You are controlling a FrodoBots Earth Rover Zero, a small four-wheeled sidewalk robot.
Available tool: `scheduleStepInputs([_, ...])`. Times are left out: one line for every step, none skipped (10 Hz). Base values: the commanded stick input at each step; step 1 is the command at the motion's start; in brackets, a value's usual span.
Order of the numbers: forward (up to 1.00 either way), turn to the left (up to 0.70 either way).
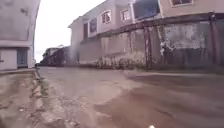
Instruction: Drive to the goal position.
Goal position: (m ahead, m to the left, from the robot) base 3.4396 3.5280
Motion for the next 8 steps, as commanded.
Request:
scheduleStepInputs([0.50, 0.00])
scheduleStepInputs([0.50, 0.00])
scheduleStepInputs([0.50, 0.00])
scheduleStepInputs([0.50, 0.00])
scheduleStepInputs([0.50, 0.00])
scheduleStepInputs([0.50, 0.33])
scheduleStepInputs([0.50, 0.50])
scheduleStepInputs([0.50, 0.42])
